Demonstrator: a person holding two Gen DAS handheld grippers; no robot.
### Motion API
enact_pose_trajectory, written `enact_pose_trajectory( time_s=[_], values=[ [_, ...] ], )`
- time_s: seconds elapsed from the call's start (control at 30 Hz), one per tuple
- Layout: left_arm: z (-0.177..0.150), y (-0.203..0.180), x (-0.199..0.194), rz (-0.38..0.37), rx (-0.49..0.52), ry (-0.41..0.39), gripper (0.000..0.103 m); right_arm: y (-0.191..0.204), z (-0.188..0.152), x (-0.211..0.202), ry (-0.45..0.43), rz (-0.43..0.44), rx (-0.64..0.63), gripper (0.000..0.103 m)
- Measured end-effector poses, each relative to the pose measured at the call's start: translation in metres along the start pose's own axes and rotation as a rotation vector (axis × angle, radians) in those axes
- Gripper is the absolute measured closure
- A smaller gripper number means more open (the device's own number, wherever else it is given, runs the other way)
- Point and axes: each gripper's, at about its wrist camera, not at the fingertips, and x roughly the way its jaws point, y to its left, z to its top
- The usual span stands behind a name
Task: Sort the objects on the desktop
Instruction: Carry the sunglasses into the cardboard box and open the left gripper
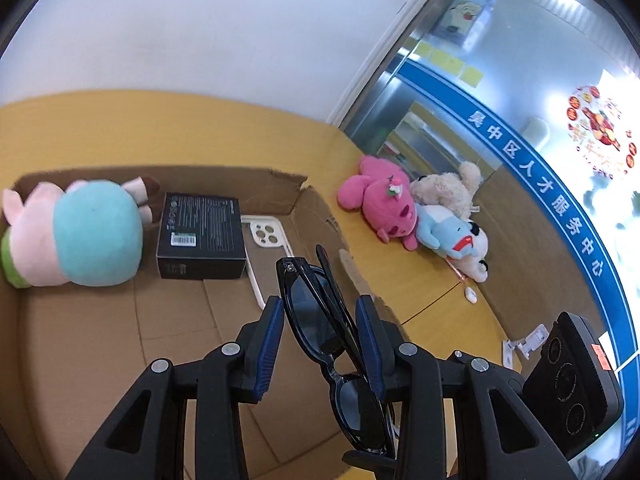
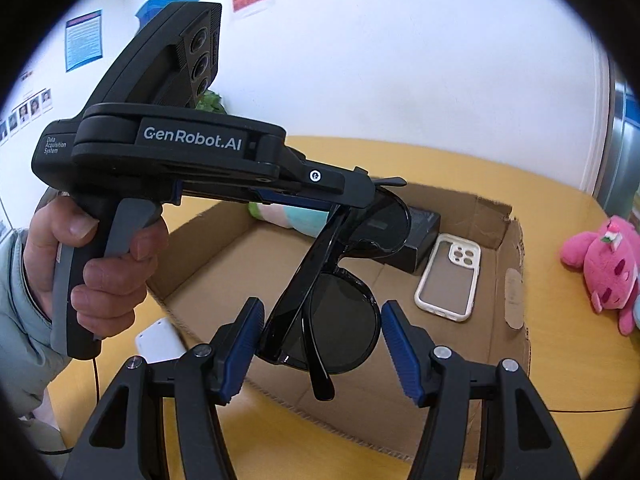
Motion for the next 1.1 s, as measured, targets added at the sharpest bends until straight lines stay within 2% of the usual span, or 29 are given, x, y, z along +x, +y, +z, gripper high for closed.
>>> enact_pose_trajectory(
  time_s=[0.17,0.2,0.23,0.27,0.37,0.47,0.63,0.77,0.87,0.93,1.03,1.1],
  values=[
    [0.003,0.020,0.050,-0.016,-0.082,0.105,0.074,-0.033,-0.006,0.038,0.147,0.048,0.094,0.043],
    [0.002,0.023,0.059,-0.036,-0.097,0.129,0.083,-0.039,-0.009,0.045,0.173,0.059,0.116,0.043],
    [0.000,0.026,0.070,-0.069,-0.121,0.165,0.103,-0.044,-0.013,0.052,0.204,0.071,0.139,0.052],
    [-0.002,0.030,0.082,-0.090,-0.153,0.208,0.103,-0.048,-0.017,0.059,0.233,0.087,0.163,0.068],
    [-0.011,0.033,0.106,-0.017,-0.145,0.284,0.103,-0.052,-0.026,0.076,0.349,0.037,0.190,0.071],
    [-0.021,0.041,0.117,-0.008,-0.174,0.328,0.103,-0.057,-0.034,0.086,0.425,0.010,0.217,0.073],
    [-0.021,0.039,0.110,0.024,-0.143,0.331,0.103,-0.061,-0.036,0.085,0.446,0.009,0.255,0.074],
    [-0.022,0.045,0.105,0.033,-0.157,0.333,0.103,-0.057,-0.029,0.075,0.443,0.014,0.247,0.074],
    [-0.023,0.046,0.099,0.044,-0.154,0.325,0.103,-0.056,-0.021,0.062,0.428,0.015,0.252,0.067],
    [-0.022,0.046,0.094,0.051,-0.151,0.312,0.103,-0.060,-0.016,0.059,0.419,-0.002,0.258,0.067],
    [-0.023,0.045,0.087,0.056,-0.144,0.303,0.103,-0.071,-0.007,0.067,0.441,-0.021,0.273,0.067],
    [-0.023,0.044,0.085,0.060,-0.135,0.303,0.103,-0.083,-0.003,0.083,0.470,-0.039,0.277,0.073]
  ],
)
